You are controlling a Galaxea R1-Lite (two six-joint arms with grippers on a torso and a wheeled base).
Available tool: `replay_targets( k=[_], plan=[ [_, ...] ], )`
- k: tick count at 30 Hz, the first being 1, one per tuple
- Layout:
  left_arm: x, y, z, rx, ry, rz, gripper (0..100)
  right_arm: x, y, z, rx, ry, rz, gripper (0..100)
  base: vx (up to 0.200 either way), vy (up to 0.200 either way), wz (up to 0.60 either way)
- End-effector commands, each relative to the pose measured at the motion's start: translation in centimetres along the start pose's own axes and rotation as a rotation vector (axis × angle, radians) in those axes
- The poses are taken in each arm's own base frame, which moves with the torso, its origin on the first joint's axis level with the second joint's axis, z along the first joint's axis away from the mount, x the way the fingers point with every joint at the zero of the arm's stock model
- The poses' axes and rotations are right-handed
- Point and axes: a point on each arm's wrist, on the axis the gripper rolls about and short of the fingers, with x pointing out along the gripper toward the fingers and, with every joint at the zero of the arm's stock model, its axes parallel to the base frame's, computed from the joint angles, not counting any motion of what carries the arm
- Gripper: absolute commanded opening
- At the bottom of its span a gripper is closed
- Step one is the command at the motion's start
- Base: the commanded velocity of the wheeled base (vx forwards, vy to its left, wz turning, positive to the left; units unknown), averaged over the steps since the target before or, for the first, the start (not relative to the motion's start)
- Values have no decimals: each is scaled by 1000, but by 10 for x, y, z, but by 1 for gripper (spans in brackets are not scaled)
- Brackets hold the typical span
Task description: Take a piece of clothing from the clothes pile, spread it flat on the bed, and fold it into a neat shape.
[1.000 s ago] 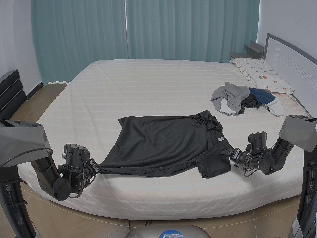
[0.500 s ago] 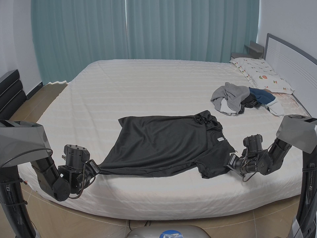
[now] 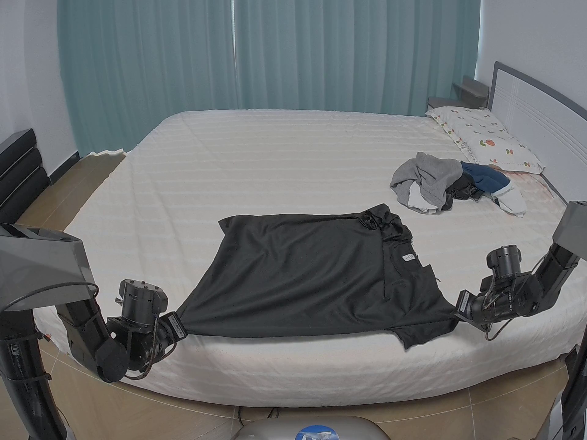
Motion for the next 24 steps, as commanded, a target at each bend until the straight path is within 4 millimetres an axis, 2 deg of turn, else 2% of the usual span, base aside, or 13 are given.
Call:
replay_targets(
  k=[1,9,21,22,24],
  plan=[
    [-7,3,-13,62,42,10,0,-23,-16,-7,-25,1,-35,0,0,0,0],
    [-18,5,-29,157,143,49,0,-34,-18,-14,-35,6,-56,0,0,0,0],
    [-16,3,-30,145,160,33,0,-32,-25,-28,-39,45,-101,0,0,0,0],
    [-16,3,-29,144,159,30,100,-32,-24,-28,-39,45,-98,100,0,0,0],
    [-15,2,-29,141,157,27,100,-31,-23,-27,-30,44,-90,100,0,0,0]
  ],
)
